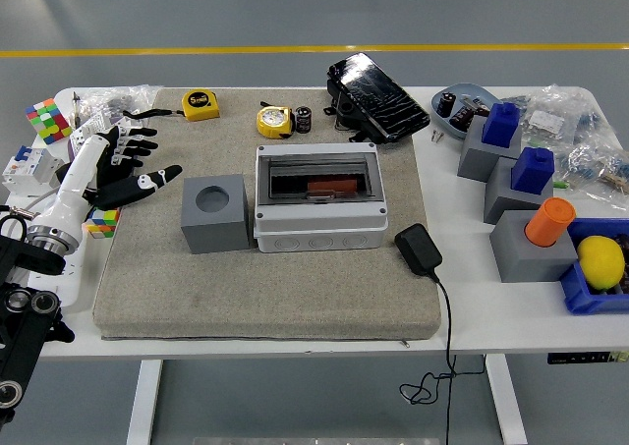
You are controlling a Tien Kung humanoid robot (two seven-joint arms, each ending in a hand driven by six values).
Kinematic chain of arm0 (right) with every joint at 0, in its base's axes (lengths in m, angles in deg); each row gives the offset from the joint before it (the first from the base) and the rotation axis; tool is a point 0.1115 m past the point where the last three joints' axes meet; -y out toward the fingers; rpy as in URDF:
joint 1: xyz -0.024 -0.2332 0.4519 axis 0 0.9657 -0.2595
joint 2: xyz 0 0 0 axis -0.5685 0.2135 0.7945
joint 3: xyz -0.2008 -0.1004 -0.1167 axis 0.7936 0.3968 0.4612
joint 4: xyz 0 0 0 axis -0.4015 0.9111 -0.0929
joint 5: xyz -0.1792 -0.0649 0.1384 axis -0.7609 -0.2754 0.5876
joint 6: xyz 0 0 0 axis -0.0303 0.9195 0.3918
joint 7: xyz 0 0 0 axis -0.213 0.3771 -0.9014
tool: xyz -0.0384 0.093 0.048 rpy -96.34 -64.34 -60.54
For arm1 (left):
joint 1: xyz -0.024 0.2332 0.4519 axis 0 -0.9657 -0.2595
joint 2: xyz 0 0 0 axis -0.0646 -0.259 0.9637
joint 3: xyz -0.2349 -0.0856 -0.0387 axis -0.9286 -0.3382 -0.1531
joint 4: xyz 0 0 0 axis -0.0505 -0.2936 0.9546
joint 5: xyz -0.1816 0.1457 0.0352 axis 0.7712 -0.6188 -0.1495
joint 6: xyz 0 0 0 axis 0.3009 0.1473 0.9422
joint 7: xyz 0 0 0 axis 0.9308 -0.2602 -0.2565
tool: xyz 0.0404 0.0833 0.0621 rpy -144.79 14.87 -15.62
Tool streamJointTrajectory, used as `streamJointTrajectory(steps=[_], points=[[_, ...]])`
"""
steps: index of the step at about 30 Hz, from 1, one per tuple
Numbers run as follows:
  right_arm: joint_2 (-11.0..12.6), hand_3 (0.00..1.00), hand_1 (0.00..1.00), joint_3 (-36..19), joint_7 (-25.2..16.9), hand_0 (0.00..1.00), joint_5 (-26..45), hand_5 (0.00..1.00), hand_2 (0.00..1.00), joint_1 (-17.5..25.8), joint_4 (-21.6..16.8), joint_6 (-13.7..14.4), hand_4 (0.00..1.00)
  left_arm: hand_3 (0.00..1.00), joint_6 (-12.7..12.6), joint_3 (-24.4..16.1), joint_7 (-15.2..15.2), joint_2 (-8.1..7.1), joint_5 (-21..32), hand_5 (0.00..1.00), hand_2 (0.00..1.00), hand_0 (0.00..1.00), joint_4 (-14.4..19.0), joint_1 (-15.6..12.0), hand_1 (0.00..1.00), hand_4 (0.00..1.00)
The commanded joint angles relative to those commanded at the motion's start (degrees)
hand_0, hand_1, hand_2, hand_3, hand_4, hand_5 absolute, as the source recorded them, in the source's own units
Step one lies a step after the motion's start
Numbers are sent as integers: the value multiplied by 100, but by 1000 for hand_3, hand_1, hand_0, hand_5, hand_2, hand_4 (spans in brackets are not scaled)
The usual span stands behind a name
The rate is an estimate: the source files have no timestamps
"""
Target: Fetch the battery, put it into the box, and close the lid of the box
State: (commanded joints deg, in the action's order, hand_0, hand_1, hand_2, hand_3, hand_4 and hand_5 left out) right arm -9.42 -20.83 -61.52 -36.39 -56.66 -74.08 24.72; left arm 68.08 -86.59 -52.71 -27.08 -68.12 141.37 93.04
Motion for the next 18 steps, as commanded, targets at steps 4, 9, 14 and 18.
streamJointTrajectory(steps=[4,9,14,18], points=[[4,771,760,-53,6,784,-18,681,757,1,0,5,998,708,-2,24,-11,-4,10,403,663,560,4,33,669,998],[27,771,760,-30,-31,784,33,682,757,-10,0,7,998,708,-2,40,-13,-9,18,402,663,558,19,40,669,998],[23,770,760,-15,-37,783,48,682,757,-11,0,2,998,708,2,51,-8,-20,16,400,663,556,20,37,669,998],[14,770,758,-23,-29,782,28,681,755,-3,0,2,998,707,2,34,-5,-1,16,398,663,559,31,34,669,998]])
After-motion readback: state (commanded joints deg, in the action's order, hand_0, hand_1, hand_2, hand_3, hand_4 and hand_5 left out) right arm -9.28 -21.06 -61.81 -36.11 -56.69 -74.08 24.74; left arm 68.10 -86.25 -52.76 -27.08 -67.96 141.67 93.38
